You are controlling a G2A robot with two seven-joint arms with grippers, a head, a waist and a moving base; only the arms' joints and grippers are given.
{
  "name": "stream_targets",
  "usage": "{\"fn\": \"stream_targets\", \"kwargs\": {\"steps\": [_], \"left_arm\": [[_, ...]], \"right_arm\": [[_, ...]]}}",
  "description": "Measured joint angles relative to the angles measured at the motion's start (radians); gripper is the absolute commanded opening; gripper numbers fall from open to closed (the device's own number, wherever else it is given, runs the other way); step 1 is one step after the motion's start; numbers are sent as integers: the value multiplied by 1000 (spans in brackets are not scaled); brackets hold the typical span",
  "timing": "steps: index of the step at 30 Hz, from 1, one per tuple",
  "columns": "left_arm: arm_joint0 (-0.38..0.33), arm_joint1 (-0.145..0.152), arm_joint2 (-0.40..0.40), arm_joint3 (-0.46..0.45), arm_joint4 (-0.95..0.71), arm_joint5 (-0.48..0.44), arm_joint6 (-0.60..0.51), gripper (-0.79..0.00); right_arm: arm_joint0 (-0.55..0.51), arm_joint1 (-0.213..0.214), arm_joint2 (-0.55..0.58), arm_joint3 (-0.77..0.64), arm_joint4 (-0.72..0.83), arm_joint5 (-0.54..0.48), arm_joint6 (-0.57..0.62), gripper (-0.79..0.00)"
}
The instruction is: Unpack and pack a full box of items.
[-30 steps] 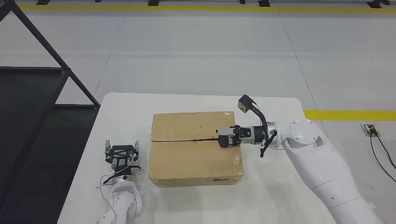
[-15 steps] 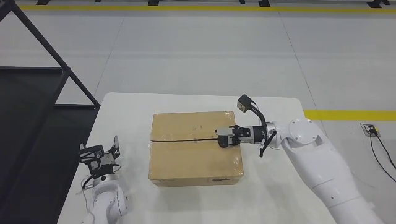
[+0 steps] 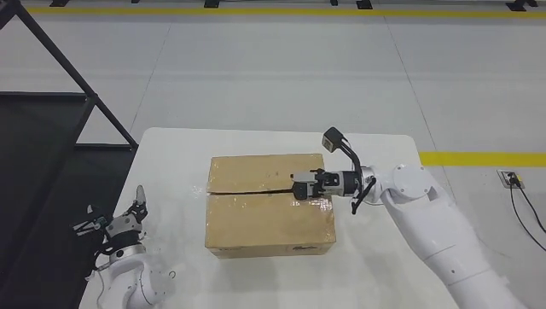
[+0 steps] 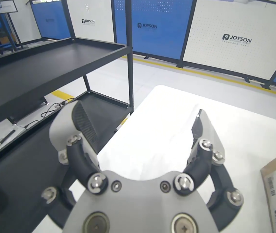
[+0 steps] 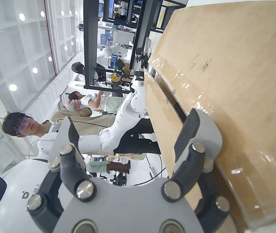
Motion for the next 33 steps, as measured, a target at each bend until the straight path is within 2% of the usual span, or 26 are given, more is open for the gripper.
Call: {"fn": "stream_targets", "kwargs": {"steps": [14, 23, 33], "left_arm": [[19, -14, -46, -88, -81, -42, 4, 0], [40, -21, -76, -154, -116, -67, 1, 0], [41, -31, -91, -181, -132, -74, 0, 0]], "right_arm": [[67, -53, -89, 99, 28, 53, -45, 0], [84, -74, -105, 145, 39, 41, -57, 0], [92, -86, -105, 172, 40, 26, -44, 0]]}}
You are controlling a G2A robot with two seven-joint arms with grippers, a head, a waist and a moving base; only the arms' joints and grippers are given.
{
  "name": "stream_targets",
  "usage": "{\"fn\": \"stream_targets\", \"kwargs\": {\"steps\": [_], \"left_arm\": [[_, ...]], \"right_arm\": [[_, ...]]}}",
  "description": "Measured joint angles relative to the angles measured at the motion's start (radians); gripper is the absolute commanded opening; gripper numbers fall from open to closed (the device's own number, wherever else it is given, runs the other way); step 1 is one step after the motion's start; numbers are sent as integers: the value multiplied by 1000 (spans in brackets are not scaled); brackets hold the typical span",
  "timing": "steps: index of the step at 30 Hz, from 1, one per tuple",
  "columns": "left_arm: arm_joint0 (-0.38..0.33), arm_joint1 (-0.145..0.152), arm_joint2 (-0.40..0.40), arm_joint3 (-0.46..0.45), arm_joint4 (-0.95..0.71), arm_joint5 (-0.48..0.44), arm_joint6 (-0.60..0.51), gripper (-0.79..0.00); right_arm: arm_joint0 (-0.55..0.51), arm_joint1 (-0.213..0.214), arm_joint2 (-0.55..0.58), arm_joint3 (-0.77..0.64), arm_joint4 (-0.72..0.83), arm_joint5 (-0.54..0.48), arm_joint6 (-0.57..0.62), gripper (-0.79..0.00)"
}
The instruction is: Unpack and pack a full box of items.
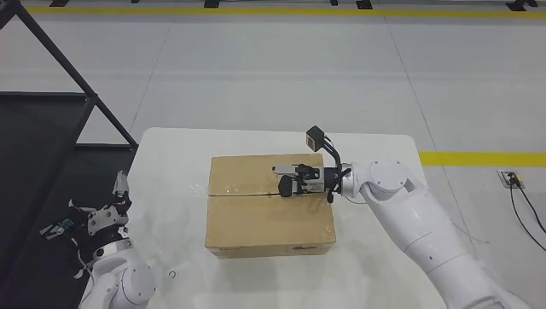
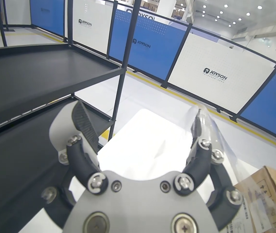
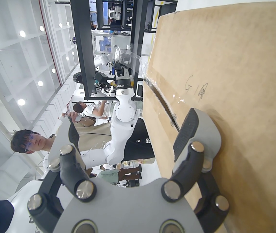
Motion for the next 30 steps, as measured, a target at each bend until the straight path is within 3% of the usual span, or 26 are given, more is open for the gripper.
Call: {"fn": "stream_targets", "kwargs": {"steps": [19, 30], "left_arm": [[-28, -14, -51, -39, -104, -42, -51, 0], [-14, -22, -45, -134, -87, -63, -43, 0]], "right_arm": [[0, -8, 19, 15, -17, -7, 15, 0], [-3, -10, 34, 18, -28, 2, 12, 0]]}}
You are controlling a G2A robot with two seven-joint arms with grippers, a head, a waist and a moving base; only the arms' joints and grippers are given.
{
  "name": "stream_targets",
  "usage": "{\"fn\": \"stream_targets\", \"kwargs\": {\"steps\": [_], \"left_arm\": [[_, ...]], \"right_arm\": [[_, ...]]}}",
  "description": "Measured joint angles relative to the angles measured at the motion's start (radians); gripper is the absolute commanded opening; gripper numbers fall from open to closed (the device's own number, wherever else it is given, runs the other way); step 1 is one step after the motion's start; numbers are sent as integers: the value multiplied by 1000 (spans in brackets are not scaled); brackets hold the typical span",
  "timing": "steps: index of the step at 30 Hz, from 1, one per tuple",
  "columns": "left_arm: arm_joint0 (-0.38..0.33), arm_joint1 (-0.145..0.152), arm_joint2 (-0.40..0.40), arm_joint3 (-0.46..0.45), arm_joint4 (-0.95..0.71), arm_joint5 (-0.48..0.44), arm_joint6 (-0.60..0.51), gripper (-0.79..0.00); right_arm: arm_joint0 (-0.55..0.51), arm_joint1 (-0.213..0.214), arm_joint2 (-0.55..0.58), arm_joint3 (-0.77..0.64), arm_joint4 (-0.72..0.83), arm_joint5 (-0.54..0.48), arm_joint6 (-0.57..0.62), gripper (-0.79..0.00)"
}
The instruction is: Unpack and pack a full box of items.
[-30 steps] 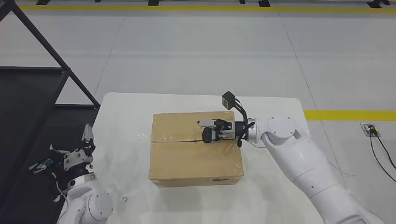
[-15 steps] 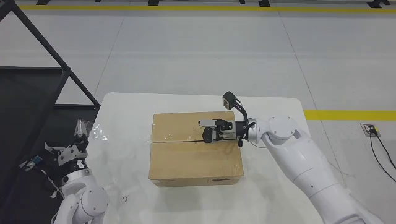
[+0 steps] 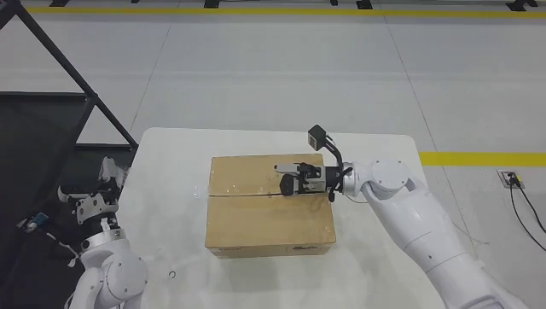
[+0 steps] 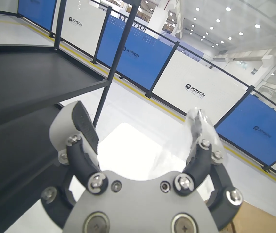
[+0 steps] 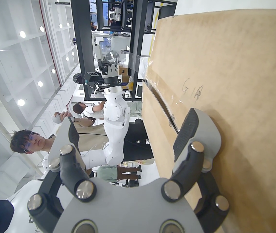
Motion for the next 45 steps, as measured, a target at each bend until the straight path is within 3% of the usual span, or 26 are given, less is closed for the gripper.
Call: {"fn": "stream_targets", "kwargs": {"steps": [13, 23, 36, 45], "left_arm": [[16, -11, 52, -100, 59, -9, -6, 0], [-2, -22, 135, -154, 142, 4, -21, 0], [-20, -37, 249, -179, 242, -1, -46, 0], [-51, -49, 338, -162, 300, -11, -75, 0]], "right_arm": [[-13, 7, 31, -5, -11, 5, 13, 0], [-30, 16, 60, -24, -25, 8, 15, 0], [-111, 73, 171, -149, -111, 70, 39, 0], [-145, 90, 194, -206, -136, 131, 40, 0]]}}
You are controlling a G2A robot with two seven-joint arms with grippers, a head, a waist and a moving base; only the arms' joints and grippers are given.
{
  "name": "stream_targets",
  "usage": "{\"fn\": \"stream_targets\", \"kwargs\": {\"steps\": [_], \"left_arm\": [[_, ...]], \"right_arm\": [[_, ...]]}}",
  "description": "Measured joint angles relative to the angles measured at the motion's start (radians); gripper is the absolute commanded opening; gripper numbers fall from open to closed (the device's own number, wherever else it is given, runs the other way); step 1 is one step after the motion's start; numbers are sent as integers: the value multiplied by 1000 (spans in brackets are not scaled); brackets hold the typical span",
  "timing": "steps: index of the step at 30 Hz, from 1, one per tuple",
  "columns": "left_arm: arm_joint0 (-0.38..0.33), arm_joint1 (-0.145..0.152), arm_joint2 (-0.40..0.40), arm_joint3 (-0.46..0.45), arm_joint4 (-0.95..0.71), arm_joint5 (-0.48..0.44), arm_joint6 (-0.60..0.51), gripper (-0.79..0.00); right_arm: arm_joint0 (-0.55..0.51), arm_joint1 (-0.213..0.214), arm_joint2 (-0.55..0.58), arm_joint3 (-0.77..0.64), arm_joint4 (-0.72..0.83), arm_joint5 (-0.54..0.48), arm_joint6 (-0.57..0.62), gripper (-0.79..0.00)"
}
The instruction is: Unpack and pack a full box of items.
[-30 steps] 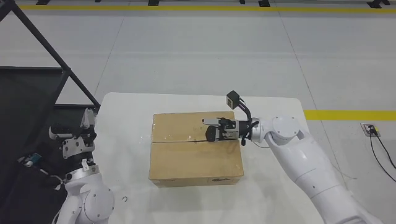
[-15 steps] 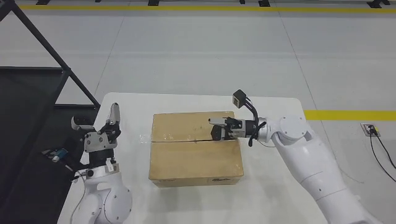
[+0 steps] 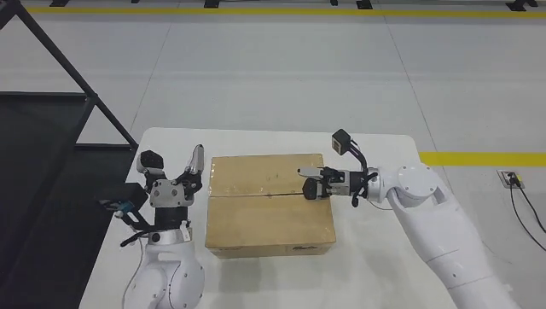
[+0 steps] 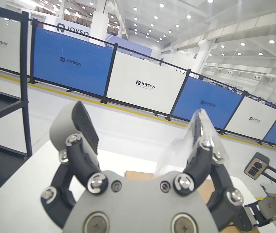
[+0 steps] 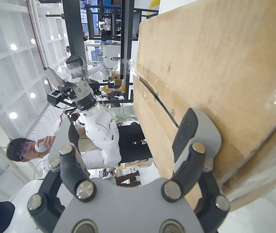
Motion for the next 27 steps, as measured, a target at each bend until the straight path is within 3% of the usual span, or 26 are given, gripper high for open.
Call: {"fn": "stream_targets", "kwargs": {"steps": [11, 27], "left_arm": [[-74, -27, 148, 70, 79, 29, -20, 0], [-111, -55, 231, 95, 137, 40, -32, 0]], "right_arm": [[-5, 3, -5, -22, -4, 13, -8, 0], [-65, 28, 50, -84, -8, 5, -13, 0]]}}
